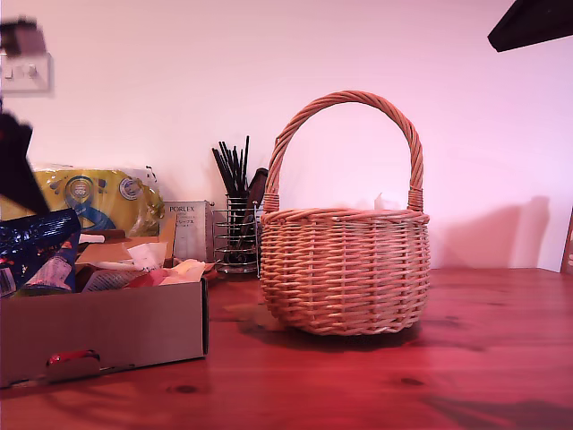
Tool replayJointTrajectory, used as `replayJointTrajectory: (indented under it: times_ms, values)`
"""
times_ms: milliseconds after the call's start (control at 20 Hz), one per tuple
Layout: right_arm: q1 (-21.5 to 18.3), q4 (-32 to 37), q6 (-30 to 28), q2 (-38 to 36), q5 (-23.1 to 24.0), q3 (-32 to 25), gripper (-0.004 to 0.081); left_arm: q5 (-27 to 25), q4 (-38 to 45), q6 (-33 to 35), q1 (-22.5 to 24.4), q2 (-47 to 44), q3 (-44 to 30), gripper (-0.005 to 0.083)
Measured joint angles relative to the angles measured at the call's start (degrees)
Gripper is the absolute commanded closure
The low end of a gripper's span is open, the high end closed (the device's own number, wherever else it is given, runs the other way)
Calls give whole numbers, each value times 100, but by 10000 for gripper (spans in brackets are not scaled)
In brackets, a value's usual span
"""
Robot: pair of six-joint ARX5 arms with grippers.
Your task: Move the bags of Easter eggs from the cardboard box on the left into the woven basket on the right side.
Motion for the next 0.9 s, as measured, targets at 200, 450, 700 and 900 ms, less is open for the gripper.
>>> replayJointTrajectory:
  times_ms: [200,450,700,900]
  values:
    - [164,-44,-4,0,-20,0,783,249,-125,83,105,579,0,193]
    - [164,-57,-4,0,-17,0,783,603,-575,98,-52,632,22,279]
    - [164,-57,-4,0,-17,0,783,710,-916,50,-199,632,24,297]
    - [164,-57,-4,0,-17,0,783,800,-1064,-35,-505,632,24,362]
